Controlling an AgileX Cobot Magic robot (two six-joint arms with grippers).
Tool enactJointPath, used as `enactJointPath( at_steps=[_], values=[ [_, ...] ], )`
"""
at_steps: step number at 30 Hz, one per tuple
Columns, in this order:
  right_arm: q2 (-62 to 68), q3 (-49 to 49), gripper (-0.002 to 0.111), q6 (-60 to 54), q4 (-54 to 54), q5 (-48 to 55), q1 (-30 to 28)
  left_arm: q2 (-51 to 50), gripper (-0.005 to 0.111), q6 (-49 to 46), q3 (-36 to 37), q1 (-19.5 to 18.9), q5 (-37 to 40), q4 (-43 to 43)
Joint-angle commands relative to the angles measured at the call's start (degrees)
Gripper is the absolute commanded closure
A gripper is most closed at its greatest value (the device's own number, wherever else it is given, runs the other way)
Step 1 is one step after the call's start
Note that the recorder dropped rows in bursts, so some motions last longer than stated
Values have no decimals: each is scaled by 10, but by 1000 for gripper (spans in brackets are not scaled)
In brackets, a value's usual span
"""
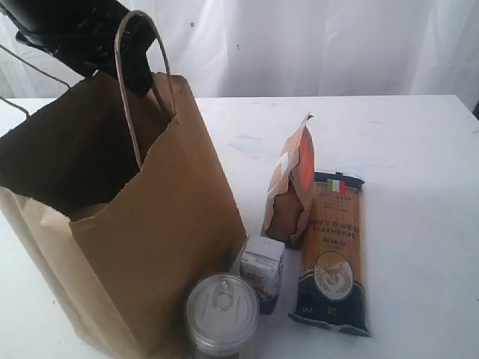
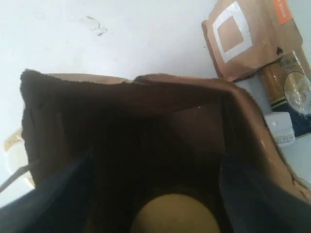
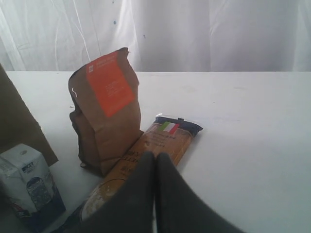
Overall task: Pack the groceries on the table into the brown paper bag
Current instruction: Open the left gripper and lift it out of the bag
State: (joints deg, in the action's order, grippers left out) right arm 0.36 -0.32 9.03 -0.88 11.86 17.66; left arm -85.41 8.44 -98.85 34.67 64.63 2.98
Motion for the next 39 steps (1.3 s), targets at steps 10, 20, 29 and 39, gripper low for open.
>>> enactJointPath(
  at_steps=[10, 20, 29, 39],
  values=[
    [-4, 3, 108, 2, 5, -8, -5, 0, 34, 4, -10, 2, -41, 47],
    [-4, 3, 108, 2, 5, -8, -5, -74, 34, -21, -127, 2, -9, 47],
    [-4, 3, 108, 2, 5, -8, -5, -129, 34, -41, -192, 3, -9, 39],
    [-4, 3, 108, 2, 9, -9, -5, -174, 34, -49, -225, 3, -21, 50]
  ],
)
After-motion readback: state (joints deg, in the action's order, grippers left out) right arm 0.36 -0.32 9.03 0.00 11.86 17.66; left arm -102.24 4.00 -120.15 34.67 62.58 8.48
